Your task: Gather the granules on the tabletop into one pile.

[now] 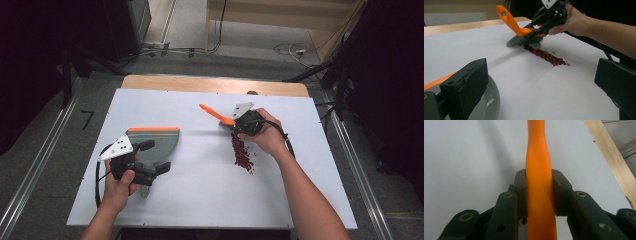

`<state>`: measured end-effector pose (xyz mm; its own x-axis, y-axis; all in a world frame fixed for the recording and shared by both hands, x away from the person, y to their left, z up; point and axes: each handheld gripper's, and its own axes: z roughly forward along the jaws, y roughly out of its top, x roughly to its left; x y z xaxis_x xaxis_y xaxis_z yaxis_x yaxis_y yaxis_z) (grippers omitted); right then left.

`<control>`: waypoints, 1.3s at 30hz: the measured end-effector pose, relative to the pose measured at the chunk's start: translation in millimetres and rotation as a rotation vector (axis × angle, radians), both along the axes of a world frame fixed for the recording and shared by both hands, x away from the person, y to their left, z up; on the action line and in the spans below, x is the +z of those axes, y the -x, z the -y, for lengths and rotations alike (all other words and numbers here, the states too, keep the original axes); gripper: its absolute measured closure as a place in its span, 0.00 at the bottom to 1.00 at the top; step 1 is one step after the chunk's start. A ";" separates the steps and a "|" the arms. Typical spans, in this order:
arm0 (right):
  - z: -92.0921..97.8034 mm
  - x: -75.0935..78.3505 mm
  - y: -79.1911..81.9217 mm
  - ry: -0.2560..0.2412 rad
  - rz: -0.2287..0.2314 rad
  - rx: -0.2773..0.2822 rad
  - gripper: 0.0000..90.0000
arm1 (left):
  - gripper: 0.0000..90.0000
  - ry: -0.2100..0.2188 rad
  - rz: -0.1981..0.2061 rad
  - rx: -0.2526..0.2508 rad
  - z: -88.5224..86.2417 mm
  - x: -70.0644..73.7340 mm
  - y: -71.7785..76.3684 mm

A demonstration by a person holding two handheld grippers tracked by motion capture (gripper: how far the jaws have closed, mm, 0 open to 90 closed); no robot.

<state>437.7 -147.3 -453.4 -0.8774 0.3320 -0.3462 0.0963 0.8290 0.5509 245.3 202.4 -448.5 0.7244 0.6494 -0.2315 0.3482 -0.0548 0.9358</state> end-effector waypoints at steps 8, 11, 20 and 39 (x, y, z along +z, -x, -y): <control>6.5 -1.2 17.0 0.015 -0.027 0.057 0.75 | 0.00 0.000 -0.001 0.002 0.0 -0.2 -0.4; 9.0 -2.0 22.5 0.030 -0.029 0.080 0.74 | 0.00 0.000 -0.002 0.002 -0.1 -0.3 -0.4; 14.5 -4.7 41.5 0.043 -0.033 0.105 0.73 | 0.00 -0.008 -0.004 -0.002 2.6 -0.7 0.0; 25.8 0.3 73.8 0.048 -0.058 0.134 0.74 | 0.00 -0.013 -0.003 -0.007 4.9 -0.4 0.5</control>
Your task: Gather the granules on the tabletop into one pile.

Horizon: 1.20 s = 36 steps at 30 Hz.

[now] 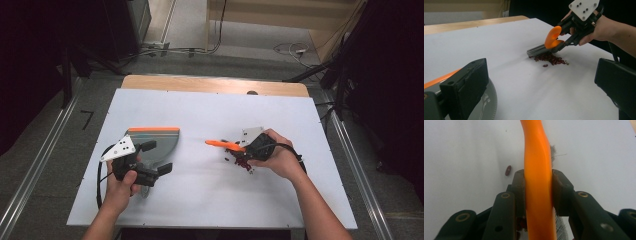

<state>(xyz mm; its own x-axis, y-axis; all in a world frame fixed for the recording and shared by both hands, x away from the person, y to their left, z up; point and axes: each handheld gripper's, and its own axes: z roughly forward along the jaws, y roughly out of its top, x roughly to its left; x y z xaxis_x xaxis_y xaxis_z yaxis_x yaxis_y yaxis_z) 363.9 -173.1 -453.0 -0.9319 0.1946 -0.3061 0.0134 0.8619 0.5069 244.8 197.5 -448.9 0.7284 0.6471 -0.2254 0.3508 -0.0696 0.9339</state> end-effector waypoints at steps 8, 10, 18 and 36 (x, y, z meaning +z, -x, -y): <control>4.8 10.9 3.1 -0.040 0.030 -0.024 0.75 | 0.00 0.002 0.001 0.002 0.4 0.5 0.4; 8.2 16.9 3.6 -0.060 0.040 -0.035 0.75 | 0.00 0.002 0.002 0.001 -0.1 0.7 0.4; 8.3 46.8 15.4 -0.163 -0.043 -0.145 0.75 | 0.00 -0.001 0.000 0.003 0.3 0.4 -0.1; -30.7 19.6 10.3 0.013 -0.443 -0.162 0.75 | 0.00 -0.006 -0.002 0.004 1.1 0.3 -0.4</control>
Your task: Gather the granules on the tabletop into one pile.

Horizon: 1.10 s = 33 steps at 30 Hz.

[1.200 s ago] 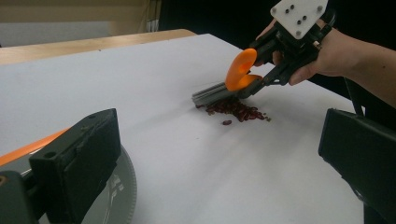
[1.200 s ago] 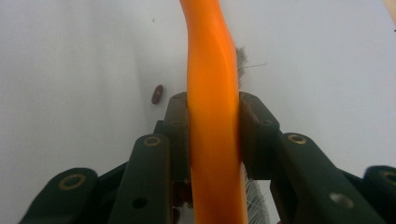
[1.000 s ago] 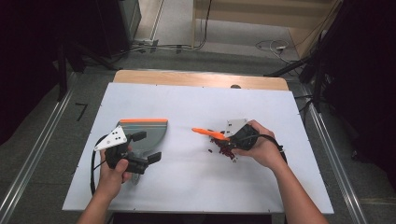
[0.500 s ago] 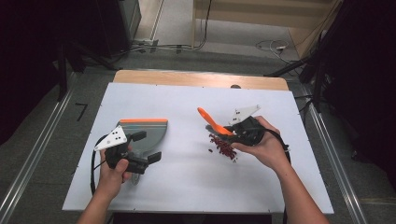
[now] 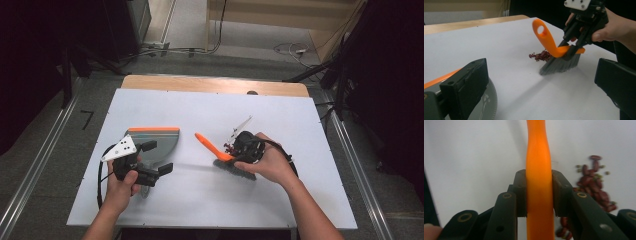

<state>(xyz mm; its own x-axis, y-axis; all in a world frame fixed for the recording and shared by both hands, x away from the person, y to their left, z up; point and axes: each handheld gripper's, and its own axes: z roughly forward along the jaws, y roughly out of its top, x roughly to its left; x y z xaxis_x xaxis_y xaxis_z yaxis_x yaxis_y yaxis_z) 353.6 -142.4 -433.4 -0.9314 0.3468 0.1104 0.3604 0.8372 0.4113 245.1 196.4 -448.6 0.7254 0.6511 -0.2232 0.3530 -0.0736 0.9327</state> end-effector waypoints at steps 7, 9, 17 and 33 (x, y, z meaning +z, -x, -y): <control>7.8 -2.8 -26.6 -0.022 0.007 -0.052 0.76 | 0.00 -0.004 0.000 -0.003 0.7 -0.4 0.0; 8.6 -3.6 -30.2 -0.028 0.005 -0.059 0.76 | 0.00 -0.003 0.000 -0.001 0.2 -0.5 -0.1; 9.8 -2.6 -41.9 -0.030 0.035 -0.058 0.77 | 0.00 -0.008 -0.004 -0.004 1.5 -1.1 -0.2; 15.6 -0.8 -59.2 -0.032 0.061 -0.104 0.77 | 0.00 -0.008 -0.008 -0.007 0.5 -1.3 -0.8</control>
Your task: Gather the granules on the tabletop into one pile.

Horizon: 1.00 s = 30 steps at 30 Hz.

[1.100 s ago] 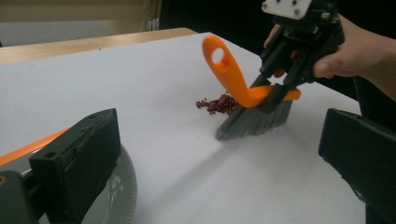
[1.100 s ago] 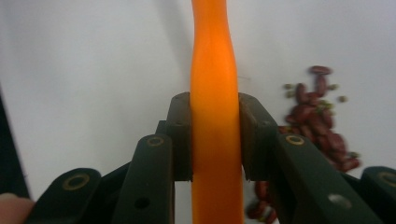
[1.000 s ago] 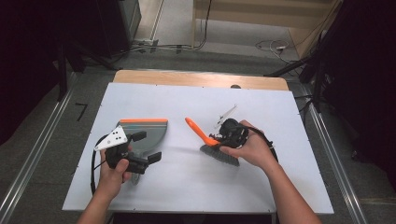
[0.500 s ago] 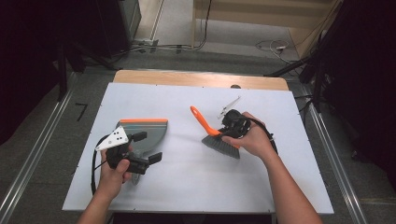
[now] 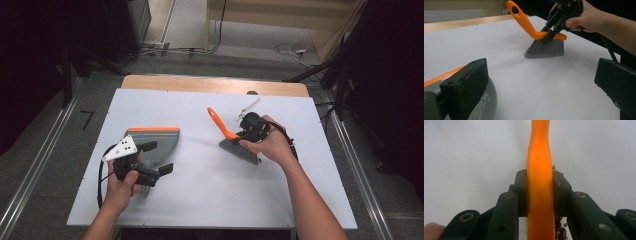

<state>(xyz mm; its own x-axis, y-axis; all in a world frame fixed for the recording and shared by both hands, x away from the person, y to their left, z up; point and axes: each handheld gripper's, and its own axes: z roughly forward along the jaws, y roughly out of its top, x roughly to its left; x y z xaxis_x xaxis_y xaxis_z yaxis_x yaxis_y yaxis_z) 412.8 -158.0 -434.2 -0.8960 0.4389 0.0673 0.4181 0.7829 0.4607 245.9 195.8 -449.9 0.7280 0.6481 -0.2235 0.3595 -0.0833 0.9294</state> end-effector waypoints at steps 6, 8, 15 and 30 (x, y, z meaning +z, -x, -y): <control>3.5 11.0 4.3 -0.040 -0.004 -0.007 0.76 | 0.00 0.000 -0.001 0.002 -1.1 -0.1 -0.4; 4.8 16.6 7.2 -0.064 -0.008 -0.028 0.76 | 0.00 0.001 -0.002 0.001 -0.8 -0.3 -0.4; 24.0 29.7 15.5 -0.070 0.029 -0.067 0.76 | 0.00 0.001 -0.001 0.002 -2.2 -0.3 0.0; 9.0 13.9 29.5 -0.151 0.034 -0.145 0.76 | 0.00 -0.001 -0.009 -0.005 2.6 -2.2 -2.2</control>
<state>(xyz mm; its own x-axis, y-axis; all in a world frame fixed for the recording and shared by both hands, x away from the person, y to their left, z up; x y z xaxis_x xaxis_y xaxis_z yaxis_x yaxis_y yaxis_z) 383.4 -167.0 -420.3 -0.8269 0.5509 0.1129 0.5037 0.6363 0.5843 248.1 193.3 -452.1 0.7290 0.6450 -0.2292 0.3674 -0.0863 0.9260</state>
